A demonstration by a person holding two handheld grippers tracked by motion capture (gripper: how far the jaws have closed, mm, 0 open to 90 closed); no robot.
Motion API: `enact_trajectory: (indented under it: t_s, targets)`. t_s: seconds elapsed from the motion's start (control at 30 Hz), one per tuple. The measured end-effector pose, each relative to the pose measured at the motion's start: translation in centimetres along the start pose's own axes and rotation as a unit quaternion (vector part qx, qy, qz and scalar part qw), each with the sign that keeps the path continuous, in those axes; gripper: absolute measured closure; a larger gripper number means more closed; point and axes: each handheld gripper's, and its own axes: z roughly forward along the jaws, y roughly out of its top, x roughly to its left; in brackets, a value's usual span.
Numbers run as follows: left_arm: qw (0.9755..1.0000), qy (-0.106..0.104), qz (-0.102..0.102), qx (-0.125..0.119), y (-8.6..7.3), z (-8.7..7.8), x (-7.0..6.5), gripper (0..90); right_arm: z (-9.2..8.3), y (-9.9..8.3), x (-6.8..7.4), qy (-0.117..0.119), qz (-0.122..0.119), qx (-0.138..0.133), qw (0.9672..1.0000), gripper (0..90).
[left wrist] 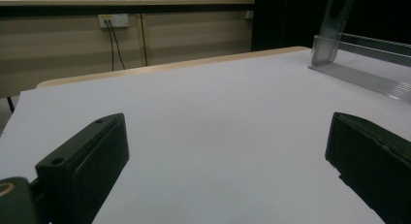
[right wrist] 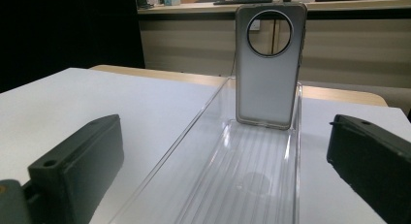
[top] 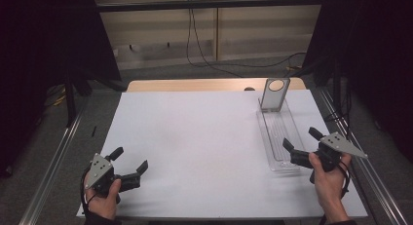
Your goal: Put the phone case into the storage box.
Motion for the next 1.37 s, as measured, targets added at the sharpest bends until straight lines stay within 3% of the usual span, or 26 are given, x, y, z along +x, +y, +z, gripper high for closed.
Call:
enact_trajectory:
  t_s: [0.1, 0.2, 0.6, 0.93, 1.37]
  targets:
    - [1.0000, 0.005, -0.004, -0.003, 0.0, -0.1, -0.2, 1.7, -0.6, -0.4, 0.1, -0.003, -0.001, -0.001, 1.0000, 0.0]
    - [1.0000, 0.007, 0.006, 0.001, -0.1, -0.3, -0.4, 1.6, -1.2, -1.1, -0.2, -0.007, 0.002, 0.004, 1.0000, 0.0]
    - [0.9999, 0.004, -0.011, -0.009, -0.4, -1.1, -0.3, 1.4, -3.5, -3.2, -0.2, -0.015, -0.003, 0.001, 0.9999, 0.0]
    - [0.9998, 0.006, -0.019, -0.009, -0.5, -1.1, -0.3, 1.6, -4.9, -4.0, -0.5, -0.044, 0.004, -0.005, 0.9990, 0.0]
    - [0.9999, 0.005, -0.013, 0.005, -0.6, -0.3, 0.1, 1.4, -4.6, -4.4, -0.7, -0.043, 0.015, -0.009, 0.9989, 0.0]
